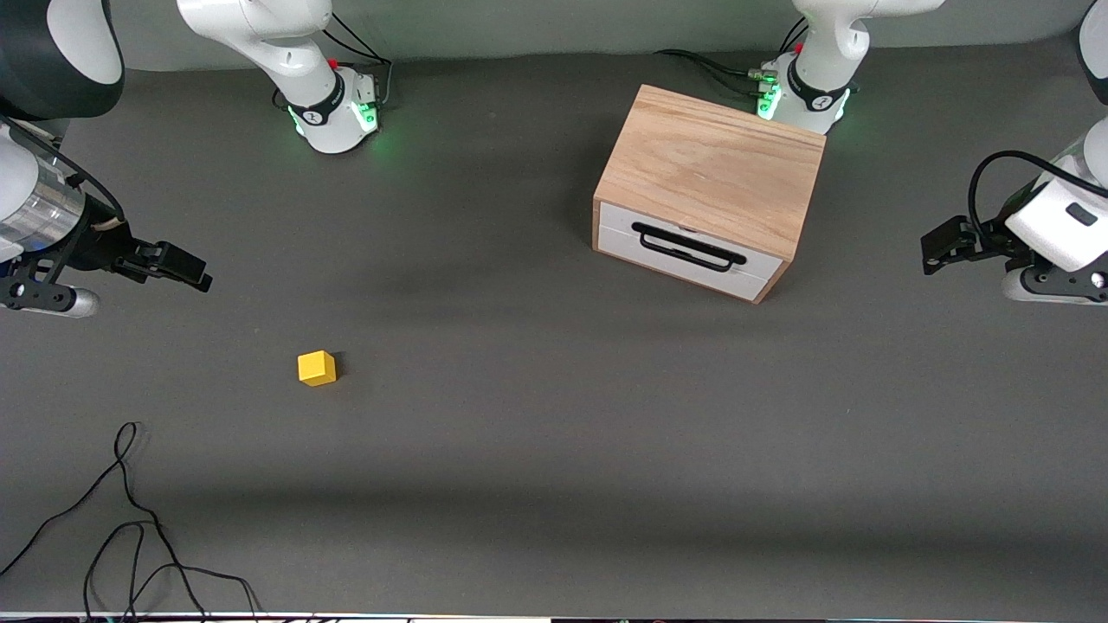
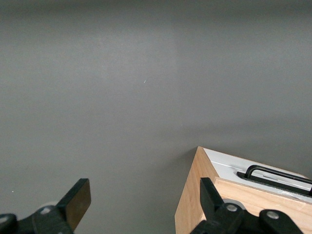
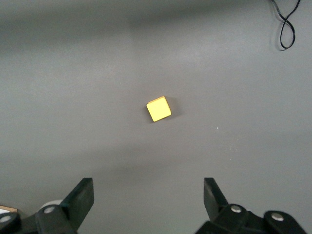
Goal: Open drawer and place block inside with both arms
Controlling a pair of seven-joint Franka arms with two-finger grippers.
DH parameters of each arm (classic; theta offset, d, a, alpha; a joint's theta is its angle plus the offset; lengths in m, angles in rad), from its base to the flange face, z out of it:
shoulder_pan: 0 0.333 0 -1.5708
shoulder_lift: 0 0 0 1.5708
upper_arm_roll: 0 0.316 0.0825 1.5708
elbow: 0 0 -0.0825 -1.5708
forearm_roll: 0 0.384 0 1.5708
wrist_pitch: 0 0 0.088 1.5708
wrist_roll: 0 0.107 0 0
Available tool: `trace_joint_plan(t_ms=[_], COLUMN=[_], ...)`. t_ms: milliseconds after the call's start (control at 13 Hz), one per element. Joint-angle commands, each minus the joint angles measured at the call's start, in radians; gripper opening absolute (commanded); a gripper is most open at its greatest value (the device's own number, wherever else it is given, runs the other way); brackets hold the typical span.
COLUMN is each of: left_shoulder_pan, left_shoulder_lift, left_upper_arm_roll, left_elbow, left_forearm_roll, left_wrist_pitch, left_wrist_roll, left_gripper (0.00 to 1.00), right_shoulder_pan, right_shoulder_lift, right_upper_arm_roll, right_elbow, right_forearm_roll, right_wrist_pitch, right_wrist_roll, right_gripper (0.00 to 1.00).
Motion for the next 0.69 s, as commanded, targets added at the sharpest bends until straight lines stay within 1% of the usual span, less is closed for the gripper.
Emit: trace_joint_plan(t_ms=[0,617], left_shoulder_pan=[-0.011,-0.011], left_shoulder_lift=[-0.01,-0.009], left_upper_arm_roll=[0.011,0.011], left_elbow=[-0.01,-0.008], left_forearm_roll=[-0.009,-0.007], left_wrist_pitch=[0.003,0.006], left_wrist_roll=[0.014,0.014], left_gripper=[1.0,1.0], right_shoulder_pan=[-0.005,-0.004], right_shoulder_lift=[-0.006,-0.007], right_upper_arm_roll=[0.005,0.004], right_elbow=[0.01,0.002], right_forearm_roll=[0.0,0.002], right_wrist_pitch=[-0.015,-0.036], right_wrist_roll=[-0.019,-0.054], right_gripper=[1.0,1.0])
